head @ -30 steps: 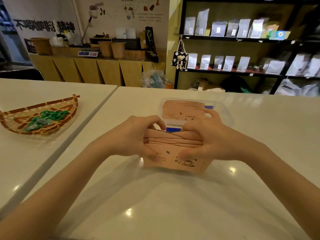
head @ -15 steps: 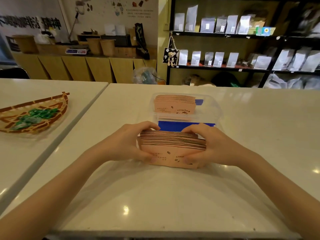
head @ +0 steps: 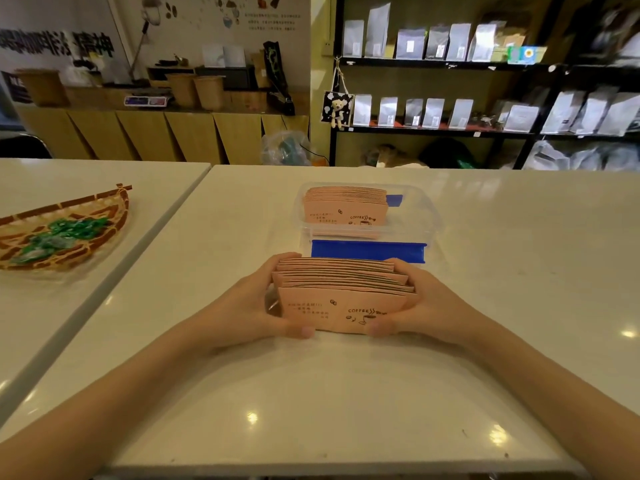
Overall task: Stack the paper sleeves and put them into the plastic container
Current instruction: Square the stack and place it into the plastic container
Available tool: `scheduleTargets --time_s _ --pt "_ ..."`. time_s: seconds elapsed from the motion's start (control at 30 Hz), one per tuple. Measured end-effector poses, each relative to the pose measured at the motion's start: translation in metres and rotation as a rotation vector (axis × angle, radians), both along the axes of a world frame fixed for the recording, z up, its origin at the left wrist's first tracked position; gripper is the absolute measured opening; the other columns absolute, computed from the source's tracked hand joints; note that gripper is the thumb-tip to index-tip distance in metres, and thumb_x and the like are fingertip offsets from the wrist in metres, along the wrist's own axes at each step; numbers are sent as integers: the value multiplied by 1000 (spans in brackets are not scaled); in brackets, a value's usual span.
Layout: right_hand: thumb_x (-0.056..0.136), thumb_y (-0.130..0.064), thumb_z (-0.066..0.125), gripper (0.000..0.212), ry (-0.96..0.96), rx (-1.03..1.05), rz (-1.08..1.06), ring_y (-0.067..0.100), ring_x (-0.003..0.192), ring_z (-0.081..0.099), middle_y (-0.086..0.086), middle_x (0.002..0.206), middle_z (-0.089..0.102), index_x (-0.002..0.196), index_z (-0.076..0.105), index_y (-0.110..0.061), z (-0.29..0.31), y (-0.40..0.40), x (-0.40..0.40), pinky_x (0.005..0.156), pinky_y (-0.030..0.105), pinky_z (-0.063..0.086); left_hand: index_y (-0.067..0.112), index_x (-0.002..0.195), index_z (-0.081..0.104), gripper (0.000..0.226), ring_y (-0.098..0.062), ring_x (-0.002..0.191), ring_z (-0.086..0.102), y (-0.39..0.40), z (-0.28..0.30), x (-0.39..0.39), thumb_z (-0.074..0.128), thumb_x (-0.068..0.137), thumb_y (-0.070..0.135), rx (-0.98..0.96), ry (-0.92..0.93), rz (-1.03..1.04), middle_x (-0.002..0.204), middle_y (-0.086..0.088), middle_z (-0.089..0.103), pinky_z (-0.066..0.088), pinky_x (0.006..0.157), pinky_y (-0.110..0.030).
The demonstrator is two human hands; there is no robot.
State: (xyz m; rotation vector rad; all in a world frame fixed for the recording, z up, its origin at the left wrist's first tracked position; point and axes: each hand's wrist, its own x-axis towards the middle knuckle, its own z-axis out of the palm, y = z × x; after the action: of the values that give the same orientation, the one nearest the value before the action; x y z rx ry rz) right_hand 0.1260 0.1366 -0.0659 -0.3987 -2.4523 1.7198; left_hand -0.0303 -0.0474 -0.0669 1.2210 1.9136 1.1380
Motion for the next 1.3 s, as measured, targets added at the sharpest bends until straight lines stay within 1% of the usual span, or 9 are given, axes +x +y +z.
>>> scheduleTargets --time_s 0.13,0.23,0.37,0.43,0.6,0.8,1.0,1.13,1.3 --pt "55 -15 83 64 106 4 -98 -1 92 64 -15 104 67 109 51 -29 -5 -9 -6 72 18 54 37 117 35 72 1 103 58 5 -11 8 79 60 30 81 22 44 115 16 59 52 86 -25" --pt "52 -22 84 62 170 50 -157 -2 89 65 -15 101 68 105 53 -29 -4 -11 -6 71 15 54 28 110 42 62 5 96 59 7 -11 14 75 60 43 147 135 135 105 20 61 51 78 -15" --pt "52 -24 84 67 156 104 -145 -2 91 63 -16 102 66 110 52 -28 -2 -5 -6 74 14 54 39 100 42 53 9 94 57 9 -8 15 75 59 34 178 193 151 100 23 60 46 71 -5" --pt "53 -22 84 71 99 128 -88 -1 94 62 -16 106 63 113 47 -30 -2 0 -5 77 16 54 42 103 38 58 8 95 57 9 -9 13 77 61 30 158 202 130 104 23 57 45 72 -5" --pt "53 -16 84 84 91 76 -61 -10 93 58 -19 107 59 122 39 -32 0 1 -1 74 11 51 39 127 20 97 5 103 54 11 -11 14 79 51 50 139 157 142 111 25 52 42 82 -6" --pt "47 -29 80 72 125 27 -68 -7 92 61 -19 103 61 107 42 -35 0 -5 -4 71 12 52 37 133 2 109 8 101 55 17 -14 11 79 56 37 140 37 123 116 19 50 47 81 -9" --pt "53 -21 81 80 105 18 -73 -5 94 61 -20 106 58 119 38 -31 1 -3 -3 74 15 53 37 132 3 103 6 101 55 16 -10 13 78 61 31 128 21 123 114 21 49 49 80 -12" --pt "53 -21 81 68 129 -2 -87 -6 90 62 -20 102 61 107 43 -35 0 -5 -5 68 13 53 34 133 3 106 5 100 56 17 -11 17 78 59 33 148 3 128 112 25 46 47 81 -9" --pt "58 -18 81 69 119 43 -94 -5 92 61 -20 105 60 113 42 -33 -1 -6 -3 71 12 52 30 133 4 95 10 94 57 16 -11 18 72 70 10 141 31 129 110 22 46 46 74 -6"
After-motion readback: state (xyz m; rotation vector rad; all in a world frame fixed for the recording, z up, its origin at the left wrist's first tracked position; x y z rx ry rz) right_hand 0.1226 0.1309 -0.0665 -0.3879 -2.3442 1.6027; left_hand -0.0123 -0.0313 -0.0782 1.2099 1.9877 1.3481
